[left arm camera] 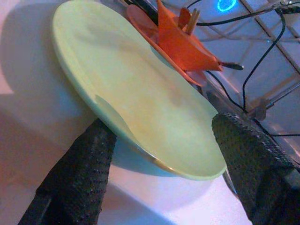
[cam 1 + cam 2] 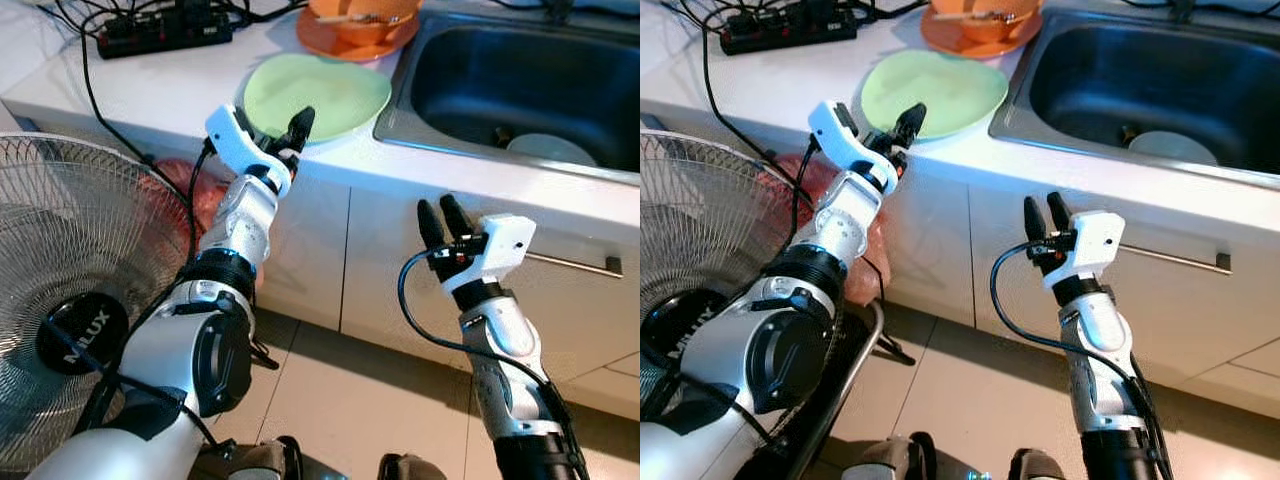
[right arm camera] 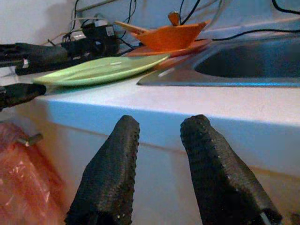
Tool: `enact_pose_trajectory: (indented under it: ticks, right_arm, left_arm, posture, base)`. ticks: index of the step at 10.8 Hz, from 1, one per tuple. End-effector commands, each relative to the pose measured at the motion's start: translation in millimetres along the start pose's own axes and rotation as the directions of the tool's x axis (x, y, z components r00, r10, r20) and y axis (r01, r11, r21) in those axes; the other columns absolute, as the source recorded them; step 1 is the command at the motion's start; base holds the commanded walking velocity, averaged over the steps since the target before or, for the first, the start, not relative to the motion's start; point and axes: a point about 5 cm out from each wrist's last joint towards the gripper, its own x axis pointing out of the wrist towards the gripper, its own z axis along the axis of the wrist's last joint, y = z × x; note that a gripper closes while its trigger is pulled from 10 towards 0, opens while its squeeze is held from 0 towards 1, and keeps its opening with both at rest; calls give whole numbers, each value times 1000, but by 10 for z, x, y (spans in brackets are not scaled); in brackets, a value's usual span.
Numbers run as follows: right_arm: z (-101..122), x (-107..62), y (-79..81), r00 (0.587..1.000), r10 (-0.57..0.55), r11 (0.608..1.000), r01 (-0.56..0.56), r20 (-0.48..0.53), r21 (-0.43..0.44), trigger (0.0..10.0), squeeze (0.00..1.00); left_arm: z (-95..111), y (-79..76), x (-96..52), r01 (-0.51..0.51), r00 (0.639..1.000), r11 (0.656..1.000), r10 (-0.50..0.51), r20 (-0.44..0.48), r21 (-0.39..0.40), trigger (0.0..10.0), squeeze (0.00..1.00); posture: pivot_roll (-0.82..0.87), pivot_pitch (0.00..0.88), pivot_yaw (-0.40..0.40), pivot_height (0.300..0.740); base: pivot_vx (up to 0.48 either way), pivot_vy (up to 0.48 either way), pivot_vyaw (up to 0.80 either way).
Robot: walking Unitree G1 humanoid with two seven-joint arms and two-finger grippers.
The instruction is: Kitchen organization
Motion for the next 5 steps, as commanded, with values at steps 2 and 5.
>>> enact_pose_trajectory:
  ticks: [2,5]
  right_arm:
    - [25,-33,44,1000,5,1000,-5,-4,-2,10000,0]
    - [14,-30,45,1000,7,1000,-7,-15,-1,10000,0]
  left_arm:
    - [-118,33,-20,-32,998,999,31,-49,-12,10000,0]
    - [-202,58,-51,-45,997,999,45,-62,-7,0,0]
  posture:
    - [-106,228,64,740]
    - [-117,217,52,740]
  base:
    - [0,0,0]
    - [0,0,0]
